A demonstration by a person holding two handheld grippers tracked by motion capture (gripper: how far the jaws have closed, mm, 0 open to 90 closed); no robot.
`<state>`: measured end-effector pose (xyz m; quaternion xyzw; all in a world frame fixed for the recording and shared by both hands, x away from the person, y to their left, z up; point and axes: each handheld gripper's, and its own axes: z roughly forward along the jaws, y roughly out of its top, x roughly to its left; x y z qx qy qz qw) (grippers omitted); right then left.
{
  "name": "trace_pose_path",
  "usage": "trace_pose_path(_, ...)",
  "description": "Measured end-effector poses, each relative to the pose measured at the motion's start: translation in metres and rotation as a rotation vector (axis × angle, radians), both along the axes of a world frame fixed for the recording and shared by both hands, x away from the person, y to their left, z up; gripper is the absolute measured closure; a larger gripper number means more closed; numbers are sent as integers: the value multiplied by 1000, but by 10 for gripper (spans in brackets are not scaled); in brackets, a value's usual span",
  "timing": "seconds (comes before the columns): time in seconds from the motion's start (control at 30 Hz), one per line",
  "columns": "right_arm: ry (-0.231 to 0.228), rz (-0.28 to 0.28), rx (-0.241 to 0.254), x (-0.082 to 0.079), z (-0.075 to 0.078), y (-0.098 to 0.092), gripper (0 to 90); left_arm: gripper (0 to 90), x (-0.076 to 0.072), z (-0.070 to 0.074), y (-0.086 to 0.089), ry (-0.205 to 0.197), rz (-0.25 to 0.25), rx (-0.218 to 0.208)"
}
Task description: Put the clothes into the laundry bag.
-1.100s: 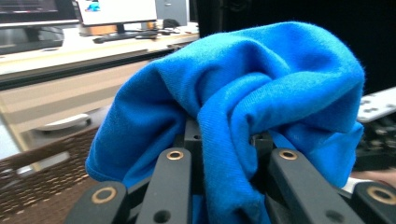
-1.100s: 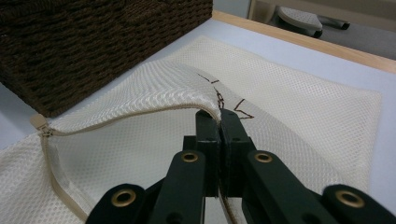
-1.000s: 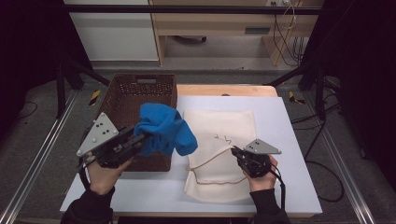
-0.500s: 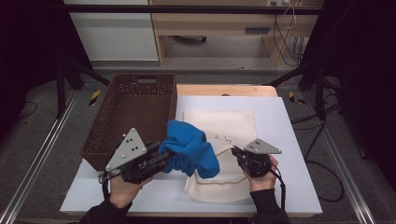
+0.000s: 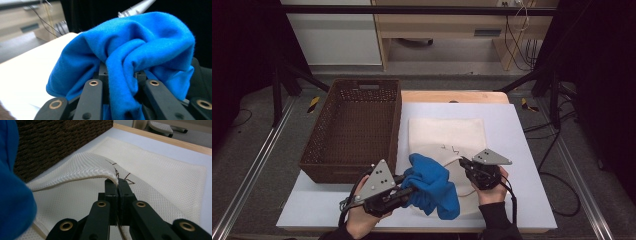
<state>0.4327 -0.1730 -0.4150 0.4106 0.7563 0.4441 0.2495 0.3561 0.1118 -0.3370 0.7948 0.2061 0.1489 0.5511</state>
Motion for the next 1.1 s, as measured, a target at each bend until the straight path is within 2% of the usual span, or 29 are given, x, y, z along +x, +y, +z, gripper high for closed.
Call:
trace_pose_path(0.03,1,-2,2,0,0,0,883,754,0,0,0,0,0,0)
trace_pose_path(0.07,2,0,4,0,0,-1,883,754,0,-8,-9,15,-15,29)
trace_pose_path(0.2,2,-2,3,0,0,0,883,754,6,-32,-31,49,-28,95)
trace_pose_path(0.27,-2,1,3,-1,0,-1,883,754,12,-44,-42,65,-32,115)
trace_pose_path(0.43,-2,2,8,-1,0,0,883,753,26,-65,-67,83,-16,179)
trace_pose_path(0.47,-2,2,8,-1,0,0,883,753,26,-65,-67,83,-16,179)
trace_pose_path(0.53,-8,-3,7,-2,1,1,883,753,34,-79,-77,107,-6,225)
trace_pose_path(0.6,-11,-1,10,-3,2,1,883,753,39,-86,-81,112,4,243)
trace_pose_path(0.63,-15,1,11,-3,2,1,883,753,42,-89,-83,120,10,243)
trace_pose_path(0.7,-14,2,13,-3,2,0,883,752,50,-95,-86,165,18,242)
trace_pose_path(0.83,-8,13,6,-3,0,3,883,750,57,-105,-93,179,44,272)
trace_pose_path(0.9,-9,16,4,-4,0,3,883,746,64,-114,-98,190,91,298)
trace_pose_path(0.97,-4,18,8,-5,0,4,883,734,65,-116,-99,192,111,300)
trace_pose_path(1.0,-4,23,8,-6,0,4,883,723,69,-122,-101,191,147,299)
trace_pose_path(1.03,-1,24,11,-7,0,4,883,708,71,-126,-101,190,152,298)
trace_pose_path(1.1,4,26,5,-9,-1,4,883,672,73,-132,-97,200,149,259)
